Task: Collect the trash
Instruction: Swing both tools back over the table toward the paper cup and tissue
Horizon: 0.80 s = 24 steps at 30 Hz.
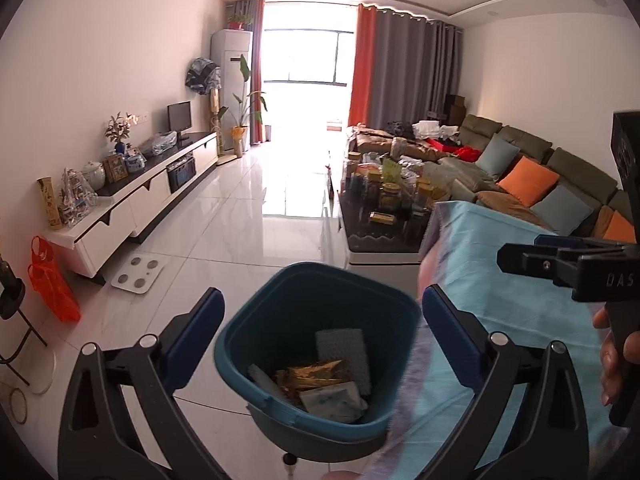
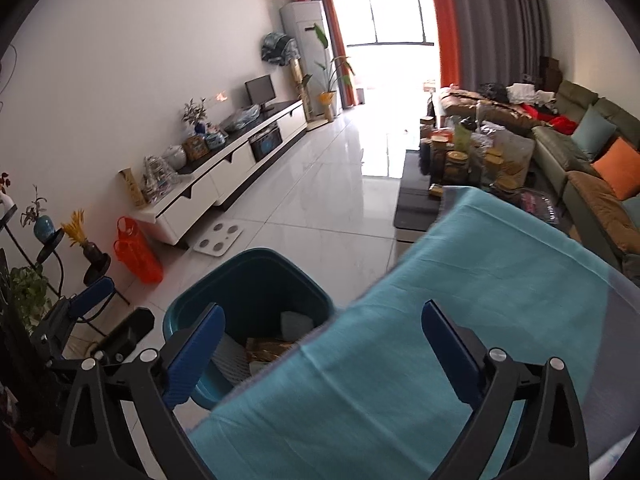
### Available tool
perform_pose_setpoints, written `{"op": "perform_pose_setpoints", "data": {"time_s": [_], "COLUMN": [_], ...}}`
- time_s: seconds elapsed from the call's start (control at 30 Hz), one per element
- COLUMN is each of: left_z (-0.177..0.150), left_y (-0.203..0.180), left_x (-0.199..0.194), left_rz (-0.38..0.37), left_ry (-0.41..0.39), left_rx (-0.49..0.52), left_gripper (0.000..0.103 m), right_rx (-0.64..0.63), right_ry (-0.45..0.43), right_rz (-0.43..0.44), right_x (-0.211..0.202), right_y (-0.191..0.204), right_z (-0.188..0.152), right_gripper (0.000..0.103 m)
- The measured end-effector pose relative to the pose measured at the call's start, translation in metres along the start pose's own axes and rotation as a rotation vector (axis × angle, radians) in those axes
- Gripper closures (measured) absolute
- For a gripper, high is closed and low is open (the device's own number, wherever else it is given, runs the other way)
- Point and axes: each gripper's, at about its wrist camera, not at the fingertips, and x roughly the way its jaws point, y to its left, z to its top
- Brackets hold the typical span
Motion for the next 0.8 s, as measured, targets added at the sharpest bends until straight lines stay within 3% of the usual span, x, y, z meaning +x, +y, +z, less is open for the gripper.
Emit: {"op": "perform_pose_setpoints", "data": {"time_s": [0.43,0.8], "left_z": [0.005,-0.002], "left_y": [-0.073,-0.140], "left_x": [-0.050,-0.084], "left_rz": [-0.160,-0.312], "left_ry": [-0.033,-0.092], "left_rx": [0.052,0.190], "left_gripper": [0.005,0.005], "right_rx": [0.043,0.103], "right_ry": [-0.149,-0.270], "right_rz": [-0.168,-0.313], "right_x": [-0.090,-0.162], "right_y": [-0.042,-0.060], "right_z": [-0.045,-0.090], "right_gripper": [0.007,0.007]}}
